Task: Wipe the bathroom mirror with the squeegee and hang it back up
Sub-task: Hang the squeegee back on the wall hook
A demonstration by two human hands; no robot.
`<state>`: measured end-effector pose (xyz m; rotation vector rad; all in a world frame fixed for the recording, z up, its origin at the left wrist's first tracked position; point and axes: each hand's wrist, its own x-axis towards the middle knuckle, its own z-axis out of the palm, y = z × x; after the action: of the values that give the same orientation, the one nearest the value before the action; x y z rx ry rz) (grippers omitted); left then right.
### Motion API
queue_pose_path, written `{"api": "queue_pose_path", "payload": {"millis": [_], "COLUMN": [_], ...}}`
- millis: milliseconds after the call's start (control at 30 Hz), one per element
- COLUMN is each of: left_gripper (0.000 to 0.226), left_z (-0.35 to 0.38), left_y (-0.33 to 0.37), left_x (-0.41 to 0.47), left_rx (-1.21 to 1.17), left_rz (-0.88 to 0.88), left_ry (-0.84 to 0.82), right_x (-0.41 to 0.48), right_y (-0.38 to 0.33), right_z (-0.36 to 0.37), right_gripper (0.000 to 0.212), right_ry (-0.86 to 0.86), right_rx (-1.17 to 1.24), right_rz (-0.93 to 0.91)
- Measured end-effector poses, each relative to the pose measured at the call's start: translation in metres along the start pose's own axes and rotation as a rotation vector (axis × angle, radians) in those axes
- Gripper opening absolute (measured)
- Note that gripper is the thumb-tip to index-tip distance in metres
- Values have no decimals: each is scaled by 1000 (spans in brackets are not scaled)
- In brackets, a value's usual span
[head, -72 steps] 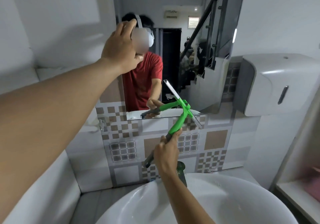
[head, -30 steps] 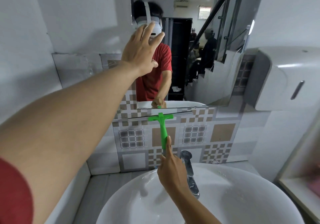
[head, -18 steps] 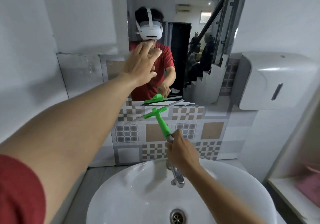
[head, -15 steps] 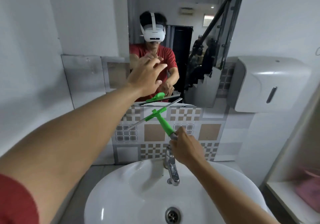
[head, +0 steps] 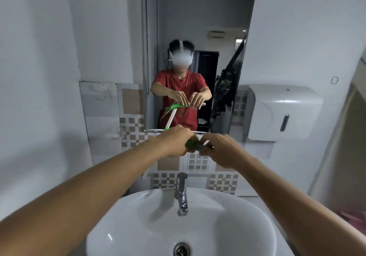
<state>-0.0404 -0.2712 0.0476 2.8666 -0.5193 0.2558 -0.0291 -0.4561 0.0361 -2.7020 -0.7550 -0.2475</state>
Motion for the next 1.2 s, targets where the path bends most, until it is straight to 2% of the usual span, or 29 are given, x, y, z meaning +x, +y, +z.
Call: {"api": "queue_pose_path", "payload": {"millis": [167, 333, 400, 467, 567, 667, 833, 1000, 1100, 1200], "left_gripper": [34, 26, 28, 29, 30, 28, 34, 27, 38, 51], "left_z": [-5, -12, -19, -23, -26, -27, -36, -43, -43, -42], "left_y": [3, -14, -24, -33, -48, -66, -99, -139, -162, -177], "left_x": [-12, -28, -35, -43, -52, -63, -78, -86, -85, -81], "left_rx": [-30, -65, -133, -205, -271, -345, -493, -637, -669, -670], "left_rz": [-38, -120, -165, -196, -232, -270, -316, -372, -382, -378], "left_ry": [11, 125, 166, 197, 252, 285, 346, 408, 462, 487], "right_x": [4, 13, 21, 30, 49, 71, 106, 142, 161, 183], "right_y": [-7, -1, -1, -8, -28, -57, -106, -145, -160, -170], "right_z": [-20, -59, -66, -62, -46, -33, -14, 8, 22, 39], "right_gripper": [22, 9, 15, 23, 29, 31, 35, 47, 49, 48], "right_ry": [-68, -2, 95, 172, 216, 206, 137, 131, 88, 72], "right_rx": [-7, -66, 32, 250, 573, 773, 830, 905, 996, 951], "right_rz": [-33, -38, -51, -51, -78, -111, -201, -254, -239, -255]}}
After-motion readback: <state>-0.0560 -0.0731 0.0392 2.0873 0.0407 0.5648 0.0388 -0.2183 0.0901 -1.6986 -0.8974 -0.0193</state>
